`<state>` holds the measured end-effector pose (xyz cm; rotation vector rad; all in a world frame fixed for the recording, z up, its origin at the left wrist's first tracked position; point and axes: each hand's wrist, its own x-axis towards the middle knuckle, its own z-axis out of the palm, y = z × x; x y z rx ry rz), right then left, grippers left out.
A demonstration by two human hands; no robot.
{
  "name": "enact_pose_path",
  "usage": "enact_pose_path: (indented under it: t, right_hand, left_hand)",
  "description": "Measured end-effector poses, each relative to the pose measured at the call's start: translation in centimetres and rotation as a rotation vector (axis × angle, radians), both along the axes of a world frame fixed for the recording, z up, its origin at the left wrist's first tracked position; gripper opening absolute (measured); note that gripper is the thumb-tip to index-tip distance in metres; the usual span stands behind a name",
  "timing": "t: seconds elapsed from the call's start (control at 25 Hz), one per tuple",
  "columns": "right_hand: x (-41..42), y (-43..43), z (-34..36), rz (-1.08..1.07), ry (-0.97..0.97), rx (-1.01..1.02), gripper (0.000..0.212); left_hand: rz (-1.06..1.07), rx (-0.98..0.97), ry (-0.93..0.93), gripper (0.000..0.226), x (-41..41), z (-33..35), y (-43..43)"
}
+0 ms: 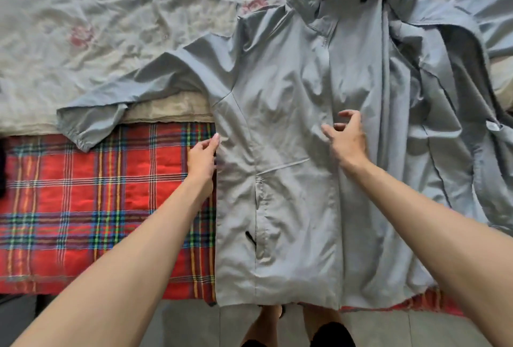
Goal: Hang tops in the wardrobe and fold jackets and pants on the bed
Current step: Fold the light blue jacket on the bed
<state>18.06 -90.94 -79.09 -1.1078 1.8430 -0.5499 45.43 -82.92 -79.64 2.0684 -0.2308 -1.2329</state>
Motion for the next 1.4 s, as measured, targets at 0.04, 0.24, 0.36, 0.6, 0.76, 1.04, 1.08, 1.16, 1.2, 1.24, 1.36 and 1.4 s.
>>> enact_pose_path:
  t: [0.04,0.24,0.36,0.6,0.76,1.04,1.08,1.16,1.2,1.24,1.36,1.4]
  right_hand:
    - [0.3,-1.7,-0.1,0.043,0.018,-0.055,0.034]
    - [-0.1,-3.7,-1.3,0.264,0.234,-0.155,0.021]
    - [1.0,-6.9,-0.5,0.237,0.193,-0.191,0.022]
    - [4.7,-15.6,-0.5,0.139,0.126,-0.163,0.026]
    - [5.3,-20.1,-0.5,-0.168,-0.05,-0.064,0.014]
    - [4.8,-22.7,-0.3,-0.108,-0.011,-0.119,0.016]
    - [4.8,-23.5,-0.2,-0.089,-0.011,-0.138,0.016]
    - [4.7,-24.5,-0.3,-0.023,0.036,-0.17,0.016]
    - [4.5,-24.8,-0.7,0.009,0.067,-0.181,0.017]
    - [4.3,-24.9,-1.3,0.037,0.089,-0.189,0.016]
    - [4.3,-24.3,-2.9,0.066,0.173,-0.189,0.019]
    - [4.6,-24.4,-2.7,0.053,0.214,-0.199,0.025]
  left_hand:
    - [0.03,-0.008,-0.023,0.04,0.3,-0.2,-2.4]
    - [0.058,0.165,-0.45,0.038,-1.8,-0.3,-5.9]
    - [0.173,0.062,-0.372,0.052,-1.4,0.5,-7.9]
    - [0.469,0.06,-0.23,0.035,2.8,2.5,-13.8]
    - [0.731,-0.004,-0.033,0.012,3.9,3.1,-16.7]
    - [-0.554,-0.311,-1.026,0.052,2.3,2.6,-20.9]
    - [-0.733,-0.342,-0.934,0.053,1.9,2.4,-23.8]
    - [-1.009,-0.279,-0.831,0.035,1.9,2.3,-28.6]
    - [-1.087,-0.227,-0.811,0.025,2.2,1.9,-30.0]
    - [-1.097,-0.192,-0.788,0.025,2.6,1.5,-30.8]
    - [-0.908,-0.065,-0.843,0.033,3.4,1.7,-30.1]
    - [-0.882,-0.06,-0.997,0.028,3.0,1.4,-29.4]
